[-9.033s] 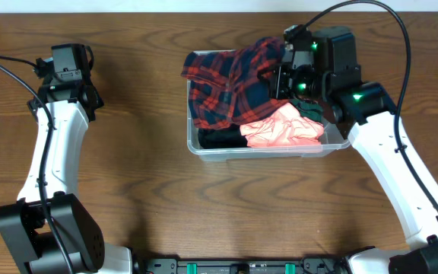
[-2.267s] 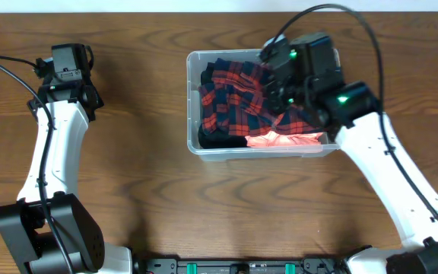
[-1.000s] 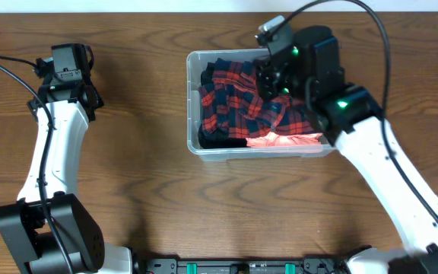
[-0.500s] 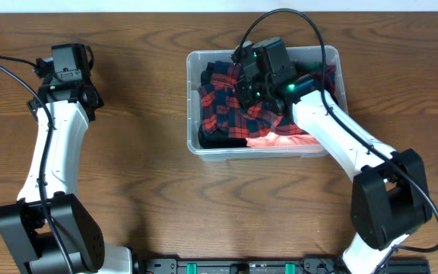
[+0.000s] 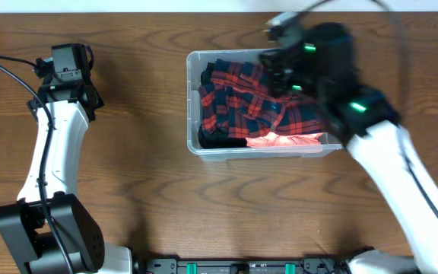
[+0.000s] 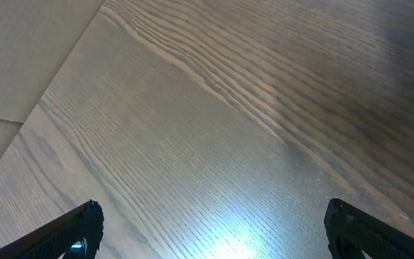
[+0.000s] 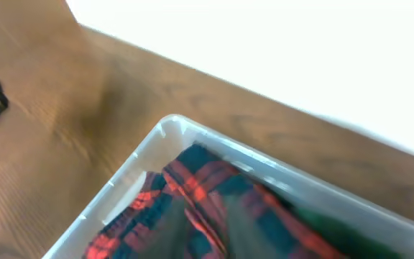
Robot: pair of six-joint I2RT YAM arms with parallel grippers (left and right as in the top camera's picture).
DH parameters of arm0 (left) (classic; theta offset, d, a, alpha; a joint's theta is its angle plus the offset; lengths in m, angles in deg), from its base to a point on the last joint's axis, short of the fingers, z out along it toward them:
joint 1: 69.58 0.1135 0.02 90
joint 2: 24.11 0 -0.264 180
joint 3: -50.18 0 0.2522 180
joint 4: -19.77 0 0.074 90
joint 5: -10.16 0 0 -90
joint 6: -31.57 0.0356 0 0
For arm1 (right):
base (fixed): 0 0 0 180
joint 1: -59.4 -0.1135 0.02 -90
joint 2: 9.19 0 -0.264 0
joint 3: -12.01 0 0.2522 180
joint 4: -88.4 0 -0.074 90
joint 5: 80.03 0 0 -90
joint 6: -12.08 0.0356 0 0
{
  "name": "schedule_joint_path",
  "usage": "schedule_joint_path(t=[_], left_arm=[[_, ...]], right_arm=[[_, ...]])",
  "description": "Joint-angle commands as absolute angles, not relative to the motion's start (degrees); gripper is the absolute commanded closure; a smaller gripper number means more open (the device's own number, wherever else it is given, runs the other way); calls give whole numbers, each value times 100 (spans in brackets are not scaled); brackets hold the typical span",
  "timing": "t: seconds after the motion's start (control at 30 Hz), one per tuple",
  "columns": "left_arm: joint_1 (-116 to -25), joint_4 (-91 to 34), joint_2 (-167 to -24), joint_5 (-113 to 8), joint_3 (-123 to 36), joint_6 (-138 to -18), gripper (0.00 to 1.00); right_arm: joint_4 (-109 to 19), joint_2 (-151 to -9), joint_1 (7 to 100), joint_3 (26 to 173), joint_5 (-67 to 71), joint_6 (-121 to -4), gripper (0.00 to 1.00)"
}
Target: Pack container
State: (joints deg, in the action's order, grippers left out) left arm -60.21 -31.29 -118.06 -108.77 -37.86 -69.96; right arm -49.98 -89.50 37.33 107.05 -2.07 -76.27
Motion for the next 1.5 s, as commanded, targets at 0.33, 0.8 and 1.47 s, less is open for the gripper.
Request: schedule_joint_path(t=[0.33,0.8,1.47], left_arm=[[-6000,-3146,-11734,-10969,-3865,-6940,2],[-6000,-3148,-11734,-10969,-3865,-6940,2],[-6000,-3148,-11734,-10969,-3865,-6940,2]], right_arm=[[-4334,-6848,3971,10749,-231,-7605,1],[-3335,-6631,3971,10749,-117,-7747,1],[-5072,-4854,4247,7774,1059,-7778,1]])
